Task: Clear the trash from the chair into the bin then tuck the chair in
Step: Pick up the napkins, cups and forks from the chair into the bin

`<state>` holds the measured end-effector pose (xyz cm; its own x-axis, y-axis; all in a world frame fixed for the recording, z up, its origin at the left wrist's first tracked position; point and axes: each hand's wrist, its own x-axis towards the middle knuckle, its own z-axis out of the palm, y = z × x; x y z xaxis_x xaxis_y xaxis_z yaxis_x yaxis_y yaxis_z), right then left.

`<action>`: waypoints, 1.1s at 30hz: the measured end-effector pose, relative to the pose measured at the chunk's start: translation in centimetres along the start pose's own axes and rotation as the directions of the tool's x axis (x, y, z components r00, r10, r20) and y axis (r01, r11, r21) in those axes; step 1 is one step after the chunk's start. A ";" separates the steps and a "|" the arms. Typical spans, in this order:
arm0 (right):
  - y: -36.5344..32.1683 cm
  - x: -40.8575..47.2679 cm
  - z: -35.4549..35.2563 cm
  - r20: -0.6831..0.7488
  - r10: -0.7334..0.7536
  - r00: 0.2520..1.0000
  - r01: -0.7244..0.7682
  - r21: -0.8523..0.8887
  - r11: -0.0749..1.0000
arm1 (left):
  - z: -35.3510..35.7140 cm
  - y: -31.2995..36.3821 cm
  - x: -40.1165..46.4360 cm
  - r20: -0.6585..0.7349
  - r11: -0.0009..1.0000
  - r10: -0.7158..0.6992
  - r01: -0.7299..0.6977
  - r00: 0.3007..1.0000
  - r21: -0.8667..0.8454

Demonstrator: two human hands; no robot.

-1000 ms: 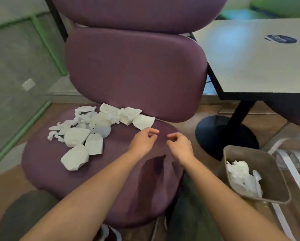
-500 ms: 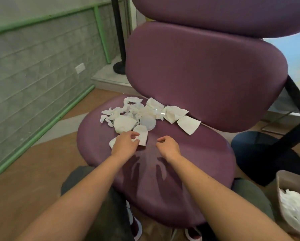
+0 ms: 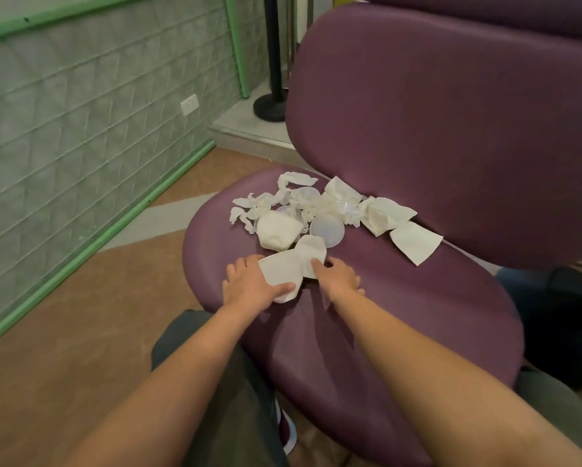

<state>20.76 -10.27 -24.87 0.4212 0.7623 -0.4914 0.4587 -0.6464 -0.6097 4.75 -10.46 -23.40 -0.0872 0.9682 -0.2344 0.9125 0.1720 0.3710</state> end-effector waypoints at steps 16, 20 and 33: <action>4.7 -0.9 -4.6 -0.098 -0.003 0.995 0.060 0.583 0.810 | 1.1 4.2 -0.9 0.155 0.863 0.133 -0.037 0.979 -0.504; 8.0 -2.2 -9.4 -0.281 0.042 0.959 0.138 0.591 0.795 | 2.2 8.7 -2.5 0.126 0.702 0.255 -0.094 0.959 -0.706; 21.3 -7.9 -23.8 -0.600 0.281 0.749 0.228 0.631 0.741 | 8.6 26.8 -11.7 0.226 0.573 0.558 -0.174 0.798 -0.801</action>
<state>45.89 -30.81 -19.19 0.9138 0.3705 -0.1661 -0.0579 -0.2860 -0.9565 33.72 -18.74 -18.43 0.5301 0.8279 -0.1832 0.2176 0.0760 0.9731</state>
